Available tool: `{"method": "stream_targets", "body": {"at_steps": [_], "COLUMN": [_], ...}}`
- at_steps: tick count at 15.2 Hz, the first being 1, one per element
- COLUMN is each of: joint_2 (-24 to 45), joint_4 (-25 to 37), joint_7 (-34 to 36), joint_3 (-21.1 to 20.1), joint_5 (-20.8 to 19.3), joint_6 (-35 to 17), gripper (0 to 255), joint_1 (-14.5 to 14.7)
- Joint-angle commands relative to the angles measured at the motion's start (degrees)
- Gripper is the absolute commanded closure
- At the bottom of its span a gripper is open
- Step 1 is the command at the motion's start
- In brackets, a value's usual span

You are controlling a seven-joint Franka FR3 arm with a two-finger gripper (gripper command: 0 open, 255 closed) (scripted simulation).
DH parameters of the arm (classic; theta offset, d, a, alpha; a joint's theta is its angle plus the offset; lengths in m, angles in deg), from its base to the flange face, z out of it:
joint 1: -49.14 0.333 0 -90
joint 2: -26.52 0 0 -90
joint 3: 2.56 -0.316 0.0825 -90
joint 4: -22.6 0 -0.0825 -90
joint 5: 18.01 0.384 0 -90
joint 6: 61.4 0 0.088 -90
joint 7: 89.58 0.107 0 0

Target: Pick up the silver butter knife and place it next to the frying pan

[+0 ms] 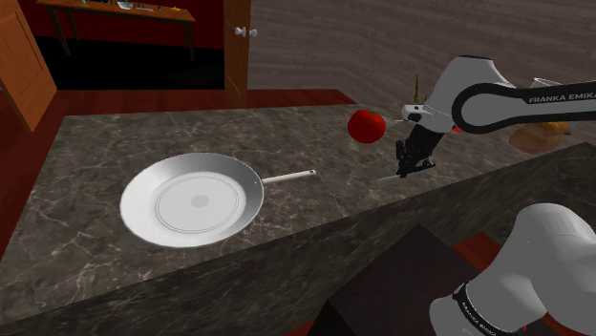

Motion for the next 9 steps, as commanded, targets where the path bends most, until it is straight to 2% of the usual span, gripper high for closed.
{"method": "stream_targets", "body": {"at_steps": [1,6,9], "joint_2": [0.00,0.01,-1.19], "joint_4": [0.00,0.00,1.52], "joint_7": [0.00,0.00,0.08], "joint_3": [0.00,0.01,-1.13], "joint_5": [0.00,0.00,0.59], "joint_6": [0.00,-0.02,2.72], "gripper": [255,255,255], "joint_1": [0.00,0.00,-0.06]}}
